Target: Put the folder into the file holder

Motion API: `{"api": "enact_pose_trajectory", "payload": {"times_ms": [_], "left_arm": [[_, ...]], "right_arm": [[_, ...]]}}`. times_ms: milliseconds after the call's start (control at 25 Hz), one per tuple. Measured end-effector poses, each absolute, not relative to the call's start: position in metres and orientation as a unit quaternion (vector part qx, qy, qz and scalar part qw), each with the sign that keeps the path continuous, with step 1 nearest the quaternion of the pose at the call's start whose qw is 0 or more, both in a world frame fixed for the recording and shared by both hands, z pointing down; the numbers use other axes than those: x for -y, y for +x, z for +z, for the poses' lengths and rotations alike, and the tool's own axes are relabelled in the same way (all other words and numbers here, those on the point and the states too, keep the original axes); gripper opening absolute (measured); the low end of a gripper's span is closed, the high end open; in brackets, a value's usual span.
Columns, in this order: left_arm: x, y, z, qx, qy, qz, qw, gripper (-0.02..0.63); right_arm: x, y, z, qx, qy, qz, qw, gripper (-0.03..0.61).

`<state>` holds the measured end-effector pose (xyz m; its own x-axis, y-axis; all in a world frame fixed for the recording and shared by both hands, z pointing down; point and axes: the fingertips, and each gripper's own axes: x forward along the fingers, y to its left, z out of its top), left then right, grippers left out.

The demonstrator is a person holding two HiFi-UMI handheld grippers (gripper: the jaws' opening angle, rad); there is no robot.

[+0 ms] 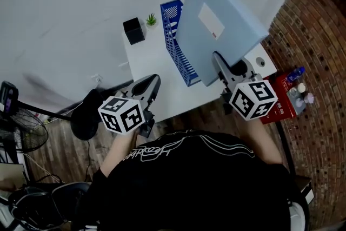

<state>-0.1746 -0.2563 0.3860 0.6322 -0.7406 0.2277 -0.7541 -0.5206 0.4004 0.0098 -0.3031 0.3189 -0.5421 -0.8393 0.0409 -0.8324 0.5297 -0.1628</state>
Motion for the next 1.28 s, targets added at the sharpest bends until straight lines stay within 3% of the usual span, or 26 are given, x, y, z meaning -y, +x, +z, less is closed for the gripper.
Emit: {"api": "enact_pose_trajectory", "payload": {"times_ms": [1280], "left_arm": [[0.292, -0.223, 0.426, 0.453, 0.849, 0.018, 0.273, 0.032]], "right_arm": [[0.374, -0.027, 0.355, -0.865, -0.497, -0.070, 0.006, 0.153]]}}
